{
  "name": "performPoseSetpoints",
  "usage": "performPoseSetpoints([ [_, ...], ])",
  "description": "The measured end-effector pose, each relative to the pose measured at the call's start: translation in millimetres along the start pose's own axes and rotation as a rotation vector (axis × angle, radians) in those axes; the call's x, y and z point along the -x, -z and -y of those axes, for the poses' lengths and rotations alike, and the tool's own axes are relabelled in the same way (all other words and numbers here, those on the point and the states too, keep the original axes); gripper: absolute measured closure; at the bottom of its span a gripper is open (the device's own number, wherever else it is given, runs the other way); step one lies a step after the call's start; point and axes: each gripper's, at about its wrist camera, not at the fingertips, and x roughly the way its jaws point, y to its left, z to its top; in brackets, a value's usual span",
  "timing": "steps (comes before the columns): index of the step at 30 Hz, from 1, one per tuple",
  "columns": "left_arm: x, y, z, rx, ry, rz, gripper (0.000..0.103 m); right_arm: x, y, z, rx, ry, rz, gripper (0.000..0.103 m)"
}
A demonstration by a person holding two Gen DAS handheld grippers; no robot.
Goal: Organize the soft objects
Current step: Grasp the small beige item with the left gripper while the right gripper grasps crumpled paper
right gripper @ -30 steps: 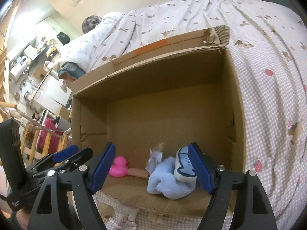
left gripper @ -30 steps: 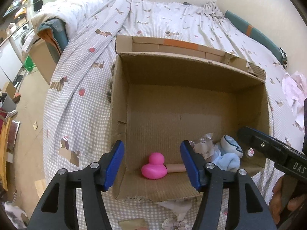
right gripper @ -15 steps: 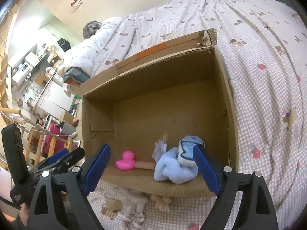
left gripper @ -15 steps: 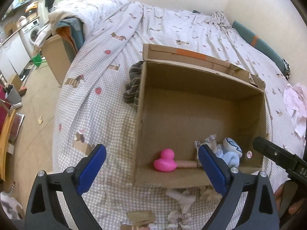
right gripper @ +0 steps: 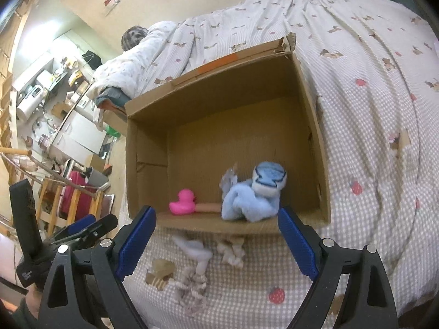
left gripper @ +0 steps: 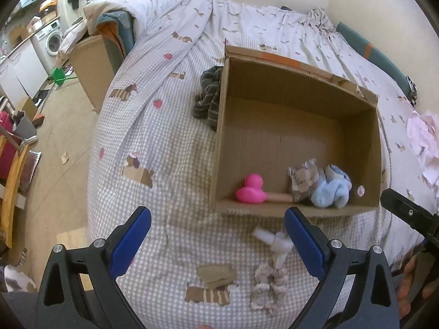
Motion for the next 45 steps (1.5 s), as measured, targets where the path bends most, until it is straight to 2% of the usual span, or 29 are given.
performPoseSetpoints([
  [9,2.0,18.5,-6.2,0.000,-0.029,-0.016,0.006,9.3,25.2,3.0,-0.013,0.013,-0.022,0.007],
  [15,-11.9,32.3,-17.7,0.049,0.004,-0.104,0.006,5.4,44.6,13.2,-0.067,0.021,-0.072,0.007],
  [19,-34.1,40.9,-9.1,0.005,0.025,-0.200,0.009,1.8,52.2,16.4,-0.073,0.041,-0.092,0.007],
  [22,-52.9,49.9,-4.5,-0.016,0.002,-0.273,0.018,0.8,53.3,18.3,-0.076,0.048,-0.096,0.007],
  [24,-65.5,55.0,-5.4,0.000,0.015,-0.324,0.032,0.9,53.2,19.7,-0.083,0.048,-0.094,0.007],
  [28,-87.1,61.3,-4.6,0.011,0.026,-0.389,0.040,-0.3,53.7,21.4,-0.090,0.045,-0.096,0.007],
  [32,-106.4,65.9,-3.5,0.006,0.003,-0.428,0.067,-0.9,52.0,19.9,-0.086,0.044,-0.101,0.007],
  [34,-109.6,66.9,-4.6,0.006,-0.008,-0.428,0.071,-0.7,52.1,19.5,-0.082,0.044,-0.101,0.007],
  [36,-109.1,66.4,-4.5,0.008,0.000,-0.418,0.079,-0.5,52.5,19.2,-0.080,0.044,-0.102,0.007],
  [37,-107.9,65.3,-3.8,0.006,0.006,-0.414,0.094,-0.5,52.6,19.3,-0.081,0.044,-0.101,0.007],
  [45,-69.1,57.6,-7.9,0.021,0.079,-0.337,0.094,-0.9,52.6,20.5,-0.089,0.016,-0.109,0.007],
])
